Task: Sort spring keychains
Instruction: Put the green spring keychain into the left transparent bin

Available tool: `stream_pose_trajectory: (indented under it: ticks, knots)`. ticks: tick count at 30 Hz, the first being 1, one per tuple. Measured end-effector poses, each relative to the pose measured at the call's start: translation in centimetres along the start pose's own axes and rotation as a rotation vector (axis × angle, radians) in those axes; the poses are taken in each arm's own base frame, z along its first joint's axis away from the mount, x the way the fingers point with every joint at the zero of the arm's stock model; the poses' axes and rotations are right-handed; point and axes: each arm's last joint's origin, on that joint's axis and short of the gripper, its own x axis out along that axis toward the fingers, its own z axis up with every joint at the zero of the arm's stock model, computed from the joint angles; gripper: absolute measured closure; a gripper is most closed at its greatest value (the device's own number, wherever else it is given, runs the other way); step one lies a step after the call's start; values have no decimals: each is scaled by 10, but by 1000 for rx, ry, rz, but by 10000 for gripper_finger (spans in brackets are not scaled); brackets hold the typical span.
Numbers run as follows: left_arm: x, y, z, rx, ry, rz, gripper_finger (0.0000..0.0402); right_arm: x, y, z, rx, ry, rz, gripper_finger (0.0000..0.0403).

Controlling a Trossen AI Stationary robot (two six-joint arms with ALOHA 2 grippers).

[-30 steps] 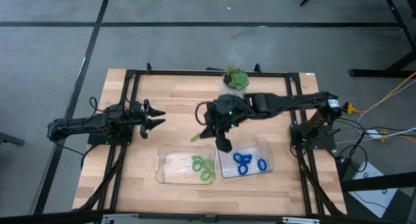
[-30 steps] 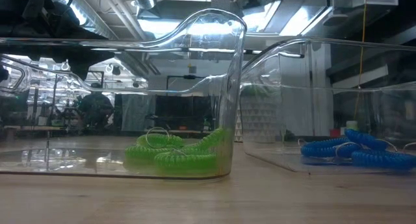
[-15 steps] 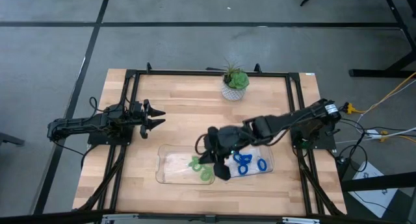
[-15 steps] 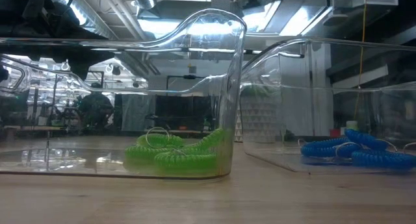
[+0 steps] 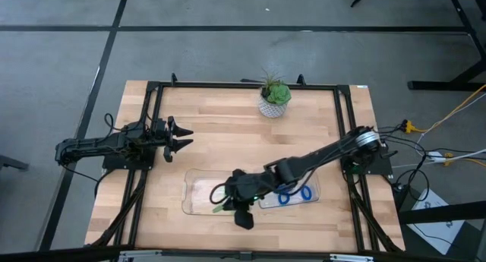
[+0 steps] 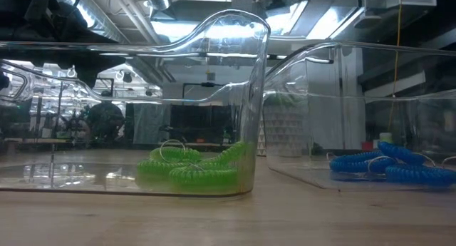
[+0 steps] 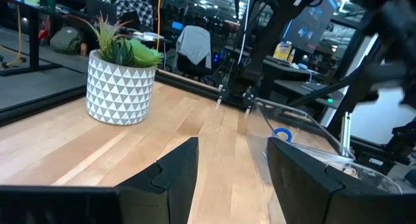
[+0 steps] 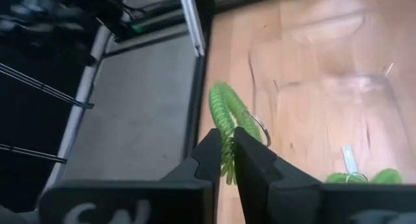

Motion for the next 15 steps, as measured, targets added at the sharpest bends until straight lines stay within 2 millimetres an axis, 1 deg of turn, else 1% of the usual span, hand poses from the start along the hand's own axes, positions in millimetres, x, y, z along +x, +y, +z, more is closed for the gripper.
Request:
stream_pose_trajectory:
  ticks: [4,8,11,13,15]
  knots:
    - [0,0,0,0,0,0,224,28,-10,-15,13,51,-32,360]
    - [0,0,0,0,1,1,224,52,-23,-28,76,89,-89,358]
    - [0,0,0,0,1,1,224,64,-33,-35,129,90,-154,357]
    - [0,0,0,0,0,0,224,67,-37,-37,161,81,-193,357]
    - [0,0,0,0,1,0,224,69,-40,-37,155,81,-200,357]
